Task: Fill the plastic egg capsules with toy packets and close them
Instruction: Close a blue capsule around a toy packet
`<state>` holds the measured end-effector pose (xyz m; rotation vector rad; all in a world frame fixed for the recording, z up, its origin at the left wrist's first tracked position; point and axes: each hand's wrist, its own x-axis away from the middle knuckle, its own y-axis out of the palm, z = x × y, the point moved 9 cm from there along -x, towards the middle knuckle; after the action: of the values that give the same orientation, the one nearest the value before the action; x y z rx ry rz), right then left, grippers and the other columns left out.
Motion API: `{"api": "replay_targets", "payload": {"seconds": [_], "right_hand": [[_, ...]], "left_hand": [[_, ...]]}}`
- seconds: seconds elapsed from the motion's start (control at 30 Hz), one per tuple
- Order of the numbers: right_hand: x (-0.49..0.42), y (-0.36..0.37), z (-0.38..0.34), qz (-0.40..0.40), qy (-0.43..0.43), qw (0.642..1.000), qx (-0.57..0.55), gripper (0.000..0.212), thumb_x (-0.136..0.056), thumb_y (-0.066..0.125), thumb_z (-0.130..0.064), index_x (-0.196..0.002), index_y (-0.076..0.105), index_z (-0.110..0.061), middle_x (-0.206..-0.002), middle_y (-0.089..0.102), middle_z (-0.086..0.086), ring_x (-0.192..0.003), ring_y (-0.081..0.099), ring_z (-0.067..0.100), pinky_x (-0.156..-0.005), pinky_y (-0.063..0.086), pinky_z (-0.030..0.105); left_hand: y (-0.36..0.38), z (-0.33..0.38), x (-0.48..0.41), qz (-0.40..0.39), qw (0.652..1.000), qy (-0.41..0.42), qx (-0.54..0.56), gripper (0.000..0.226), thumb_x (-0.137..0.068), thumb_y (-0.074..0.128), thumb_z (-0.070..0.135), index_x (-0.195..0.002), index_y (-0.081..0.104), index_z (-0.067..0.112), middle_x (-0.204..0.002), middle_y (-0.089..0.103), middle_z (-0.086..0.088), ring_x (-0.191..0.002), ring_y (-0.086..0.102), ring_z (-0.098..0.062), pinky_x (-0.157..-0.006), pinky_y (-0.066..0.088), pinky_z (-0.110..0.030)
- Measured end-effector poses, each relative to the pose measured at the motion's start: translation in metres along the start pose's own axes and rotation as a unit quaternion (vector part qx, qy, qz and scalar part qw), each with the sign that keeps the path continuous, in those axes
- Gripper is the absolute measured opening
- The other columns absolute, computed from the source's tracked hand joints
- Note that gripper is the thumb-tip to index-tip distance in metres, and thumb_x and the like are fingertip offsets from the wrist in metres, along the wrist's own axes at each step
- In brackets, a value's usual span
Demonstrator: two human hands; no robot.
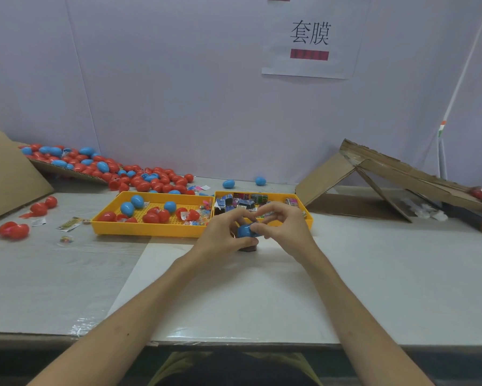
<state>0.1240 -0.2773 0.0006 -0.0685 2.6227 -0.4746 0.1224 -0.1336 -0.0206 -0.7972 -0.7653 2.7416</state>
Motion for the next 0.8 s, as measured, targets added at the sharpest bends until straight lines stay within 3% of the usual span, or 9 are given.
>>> {"api": "replay_targets", "payload": {"seconds": [0.13,0.33,0.5,0.67,0.8], "right_hand": [[0.0,0.003,0.001,-0.004,0.006,1.0,0.018,0.024,-0.076,0.087,-0.017,-0.092,0.073,-0.026,-0.097,0.072,-0.011,-0.079,0.064,0.004,-0.073,0.056,0.022],[-0.001,-0.001,0.006,0.01,0.025,0.999,-0.031,0.011,-0.083,0.081,-0.015,-0.09,0.075,-0.019,-0.091,0.074,-0.005,-0.086,0.07,0.013,-0.078,0.059,0.033],[-0.002,-0.001,0.01,0.015,0.038,0.998,-0.047,0.009,-0.086,0.078,-0.02,-0.094,0.075,-0.023,-0.095,0.075,-0.001,-0.092,0.071,0.017,-0.081,0.061,0.039],[-0.001,-0.008,0.0,0.059,-0.02,0.998,-0.017,0.018,-0.082,0.083,-0.017,-0.087,0.07,-0.028,-0.094,0.072,-0.005,-0.091,0.069,0.015,-0.082,0.057,0.03],[0.002,-0.004,-0.008,0.061,-0.075,0.994,0.048,0.009,-0.085,0.079,-0.017,-0.085,0.072,-0.022,-0.093,0.068,-0.006,-0.087,0.067,0.01,-0.075,0.055,0.031]], "left_hand": [[0.003,-0.001,0.0,-0.002,1.0,-0.008,0.013,0.048,-0.079,0.087,0.022,-0.102,0.054,0.047,-0.092,0.067,0.008,-0.072,0.063,-0.003,-0.062,0.05,-0.016],[-0.006,0.0,-0.001,0.027,0.997,-0.016,0.073,0.035,-0.083,0.084,0.022,-0.102,0.064,0.044,-0.097,0.072,0.013,-0.088,0.069,-0.005,-0.077,0.059,-0.023],[-0.009,0.002,-0.002,0.037,0.99,-0.033,0.133,0.026,-0.094,0.072,0.016,-0.11,0.068,0.036,-0.105,0.073,0.007,-0.09,0.071,-0.01,-0.074,0.06,-0.026],[-0.013,0.0,-0.001,0.047,0.985,-0.055,0.159,0.021,-0.093,0.073,0.017,-0.109,0.071,0.031,-0.101,0.075,0.001,-0.082,0.073,-0.012,-0.077,0.061,-0.027],[-0.011,-0.008,-0.001,0.05,0.977,-0.081,0.19,0.019,-0.092,0.074,0.018,-0.11,0.073,0.024,-0.1,0.074,-0.002,-0.087,0.075,-0.017,-0.081,0.062,-0.031]]}}
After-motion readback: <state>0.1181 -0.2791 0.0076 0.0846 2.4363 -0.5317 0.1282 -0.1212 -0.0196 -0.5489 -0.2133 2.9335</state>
